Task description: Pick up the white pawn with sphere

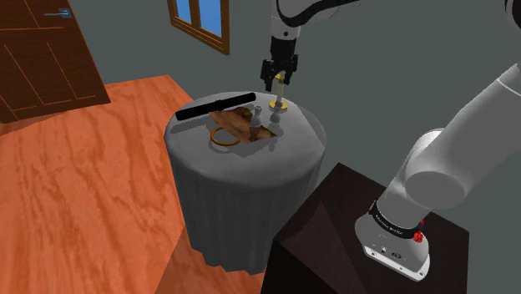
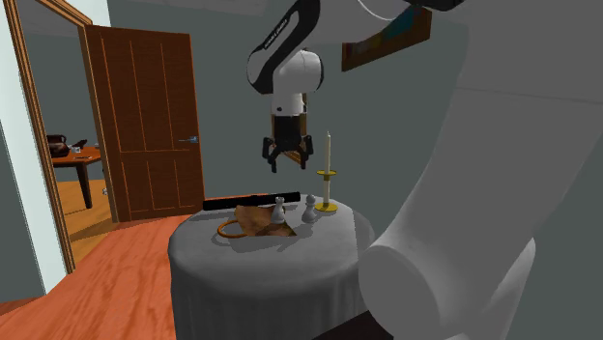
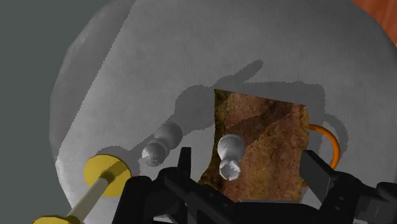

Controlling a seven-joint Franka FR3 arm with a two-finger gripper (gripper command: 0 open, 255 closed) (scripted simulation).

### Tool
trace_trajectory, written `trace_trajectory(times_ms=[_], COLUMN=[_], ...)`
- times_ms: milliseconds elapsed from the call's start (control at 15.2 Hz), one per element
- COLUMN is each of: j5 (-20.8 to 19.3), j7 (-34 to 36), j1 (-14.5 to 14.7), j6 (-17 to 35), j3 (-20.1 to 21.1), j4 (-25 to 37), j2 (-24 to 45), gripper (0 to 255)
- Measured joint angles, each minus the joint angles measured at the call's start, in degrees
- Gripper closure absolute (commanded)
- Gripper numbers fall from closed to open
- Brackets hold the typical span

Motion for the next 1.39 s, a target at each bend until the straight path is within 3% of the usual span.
trace_trajectory(times_ms=[594, 1122, 1188, 1386], j5=[3.8, 4.4, 4.4, 4.5], j7=[-4.3, -4.6, -4.7, -4.7], j1=[-0.7, -0.7, -0.8, -0.8], j6=[1.8, 6.2, 6.5, 6.8], j3=[-1.0, -0.9, -0.9, -0.9], j4=[14.1, 12.7, 12.7, 12.6], j2=[21.6, 25.3, 25.5, 25.7], gripper=[0, 0, 255, 255])
